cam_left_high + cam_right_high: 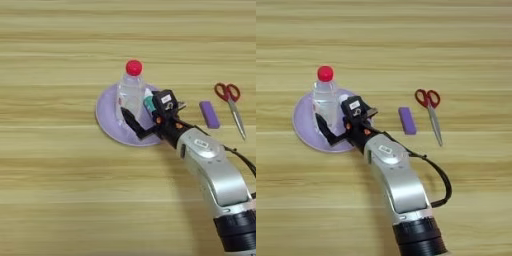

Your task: Move the objects on the table

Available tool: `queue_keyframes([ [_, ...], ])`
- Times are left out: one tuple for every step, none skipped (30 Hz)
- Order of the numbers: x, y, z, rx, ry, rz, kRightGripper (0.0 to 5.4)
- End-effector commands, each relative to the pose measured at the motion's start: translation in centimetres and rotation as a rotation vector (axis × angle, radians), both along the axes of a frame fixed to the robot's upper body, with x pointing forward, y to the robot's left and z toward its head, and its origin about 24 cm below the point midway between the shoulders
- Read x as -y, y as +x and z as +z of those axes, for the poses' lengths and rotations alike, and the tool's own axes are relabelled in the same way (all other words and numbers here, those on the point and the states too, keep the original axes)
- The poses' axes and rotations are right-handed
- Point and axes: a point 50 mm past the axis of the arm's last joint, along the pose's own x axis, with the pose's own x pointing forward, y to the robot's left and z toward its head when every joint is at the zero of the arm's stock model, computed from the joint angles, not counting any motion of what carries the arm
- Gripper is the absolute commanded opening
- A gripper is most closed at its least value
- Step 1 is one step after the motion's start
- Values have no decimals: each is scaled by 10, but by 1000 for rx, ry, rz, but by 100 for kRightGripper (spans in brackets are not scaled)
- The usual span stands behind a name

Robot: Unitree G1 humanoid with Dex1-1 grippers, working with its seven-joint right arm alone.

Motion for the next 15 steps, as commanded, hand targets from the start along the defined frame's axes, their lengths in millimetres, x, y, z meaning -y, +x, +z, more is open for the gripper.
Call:
queue_keyframes([
  [8,5,24,124,-32,-19,537],
  [10,4,24,124,-47,-23,537],
  [11,4,23,124,-57,-26,537],
  [13,3,22,119,-66,-30,537],
  [15,3,20,116,-77,-32,537],
  [16,3,19,113,-87,-33,537],
  [17,3,18,109,-91,-35,537],
  [18,3,17,107,-98,-43,537],
  [20,4,16,104,-103,-51,537],
  [22,4,15,101,-114,-56,537],
  [23,4,14,99,-128,-54,537],
  [24,4,14,97,-131,-50,537],
  [25,4,14,97,-133,-48,537],
  [27,4,14,97,-140,-51,537],
  [28,4,13,96,-145,-54,537],
])
